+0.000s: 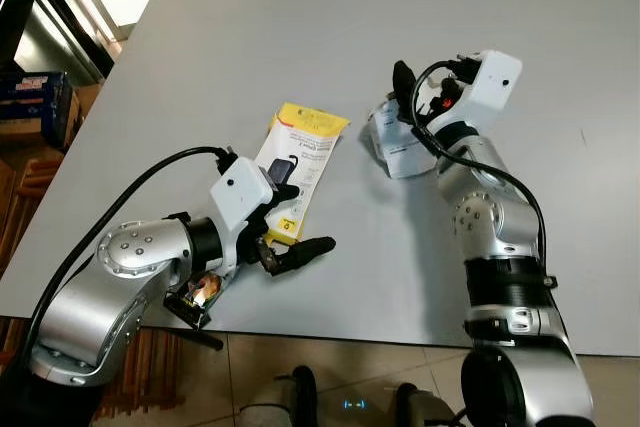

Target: Picking trash to rubbish bin

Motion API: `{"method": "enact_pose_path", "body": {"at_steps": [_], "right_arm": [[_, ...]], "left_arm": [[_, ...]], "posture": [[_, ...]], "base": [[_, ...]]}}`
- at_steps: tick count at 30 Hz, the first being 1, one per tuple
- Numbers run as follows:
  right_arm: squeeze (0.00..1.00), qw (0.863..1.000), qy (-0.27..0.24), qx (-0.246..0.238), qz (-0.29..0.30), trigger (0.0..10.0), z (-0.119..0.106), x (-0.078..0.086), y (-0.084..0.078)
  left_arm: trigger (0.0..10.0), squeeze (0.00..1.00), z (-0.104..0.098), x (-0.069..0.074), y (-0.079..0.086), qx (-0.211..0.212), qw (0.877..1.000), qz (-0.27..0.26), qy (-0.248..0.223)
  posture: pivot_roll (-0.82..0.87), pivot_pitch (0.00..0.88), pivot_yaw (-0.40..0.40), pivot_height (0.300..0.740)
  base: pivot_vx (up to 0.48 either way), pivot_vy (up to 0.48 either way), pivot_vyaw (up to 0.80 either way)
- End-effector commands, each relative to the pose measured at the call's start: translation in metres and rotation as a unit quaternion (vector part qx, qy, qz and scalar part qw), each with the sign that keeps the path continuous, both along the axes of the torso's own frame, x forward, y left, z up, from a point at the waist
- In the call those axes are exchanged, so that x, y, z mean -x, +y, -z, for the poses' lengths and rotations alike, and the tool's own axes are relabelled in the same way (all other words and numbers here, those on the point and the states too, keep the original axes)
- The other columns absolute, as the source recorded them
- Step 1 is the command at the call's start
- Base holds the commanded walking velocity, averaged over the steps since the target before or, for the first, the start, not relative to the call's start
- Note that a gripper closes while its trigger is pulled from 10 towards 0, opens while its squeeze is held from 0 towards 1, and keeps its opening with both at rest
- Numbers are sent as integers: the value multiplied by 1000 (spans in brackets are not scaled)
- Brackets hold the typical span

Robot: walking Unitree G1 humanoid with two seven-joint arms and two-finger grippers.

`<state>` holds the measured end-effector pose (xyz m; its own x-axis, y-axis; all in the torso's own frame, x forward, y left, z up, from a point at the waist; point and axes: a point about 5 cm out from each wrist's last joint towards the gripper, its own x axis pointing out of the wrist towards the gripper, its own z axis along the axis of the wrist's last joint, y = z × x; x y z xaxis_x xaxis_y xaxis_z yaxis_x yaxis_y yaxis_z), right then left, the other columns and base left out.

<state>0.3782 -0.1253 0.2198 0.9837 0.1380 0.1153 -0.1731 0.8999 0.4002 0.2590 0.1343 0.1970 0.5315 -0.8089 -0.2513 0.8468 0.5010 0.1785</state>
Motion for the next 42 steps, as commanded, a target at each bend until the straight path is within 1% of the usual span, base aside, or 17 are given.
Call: {"method": "enact_pose_path", "body": {"at_steps": [1, 3, 4, 6, 7, 8, 9, 14, 21, 25, 27, 28, 29, 32, 35, 38, 42], "right_arm": [[0, 999, 47, -18, -11, 10000, 15, -2, 4], [0, 997, 68, -13, -17, 10000, 23, -2, 5], [0, 995, 96, -9, -18, 10000, 34, -2, 6], [0, 994, 109, -9, -17, 10000, 39, -2, 6], [0, 990, 136, -17, -26, 10000, 51, 0, 8], [0, 990, 136, -17, -26, 10000, 51, 0, 8], [0, 986, 160, -20, -35, 10000, 61, 2, 9], [0, 981, 190, -15, -42, 10000, 77, 6, 11], [0, 977, 207, -9, -48, 10000, 89, 14, 12], [0, 975, 218, 6, -49, 10000, 97, 26, 10], [0, 975, 218, 6, -49, 10000, 97, 26, 10], [0, 974, 221, 22, -44, 10000, 102, 38, 7], [0, 974, 221, 27, -41, 10000, 103, 42, 6], [0, 974, 221, 37, -40, 10000, 105, 47, 5], [0, 972, 228, 55, -34, 10000, 112, 62, 4], [0, 971, 231, 57, -30, 10000, 114, 67, 4], [0, 970, 226, 83, -15, 10000, 113, 77, -2]], "left_arm": [[10000, 0, -1, 4, -1, -1, 1000, 4, 2], [10000, 0, 0, 4, -1, -1, 1000, 5, 2], [10000, 0, 0, 5, -2, -1, 1000, 5, 2], [10000, 0, 0, 5, -2, -1, 1000, 5, 2], [10000, 0, 0, 5, -2, -1, 1000, 5, 3], [10000, 0, 0, 5, -2, -1, 1000, 5, 3], [10000, 0, 0, 5, -2, -1, 1000, 6, 3], [10000, 0, 0, 4, -3, -2, 1000, 7, 3], [10000, 0, -1, 4, -4, -2, 1000, 8, 1], [10000, 0, -2, 3, -5, -1, 1000, 8, -1], [10000, 0, -2, 3, -5, -1, 1000, 8, -1], [10000, 0, -3, 1, -4, 0, 1000, 8, -3], [10000, 0, -3, 1, -4, 0, 1000, 8, -3], [10000, 0, -2, 1, -4, 0, 1000, 8, -4], [10000, 0, -2, -1, -5, 1, 1000, 9, -5], [10000, 0, -3, -2, -6, 2, 1000, 9, -6], [10000, 0, -2, -2, -6, 2, 1000, 10, -8]], "posture": [[152, 239, 111, 740], [152, 241, 110, 740], [152, 241, 110, 740], [152, 241, 111, 740], [153, 242, 113, 740], [153, 242, 113, 740], [153, 242, 113, 740], [153, 243, 116, 740], [153, 242, 118, 740], [143, 234, 118, 740], [143, 234, 118, 740], [143, 234, 118, 740], [143, 234, 118, 740], [128, 229, 117, 740], [128, 229, 117, 740], [128, 229, 117, 740], [116, 222, 120, 740]], "base": [[0, 0, 0], [0, 0, 0], [0, 0, 0], [0, 0, 0], [0, 0, 0], [0, 0, 0], [0, 0, 0], [0, 0, 0], [0, 0, 0], [0, 0, 0], [0, 0, 0], [0, 0, 0], [0, 0, 0], [0, 0, 0], [0, 0, 0], [0, 0, 0], [0, 0, 0]]}}
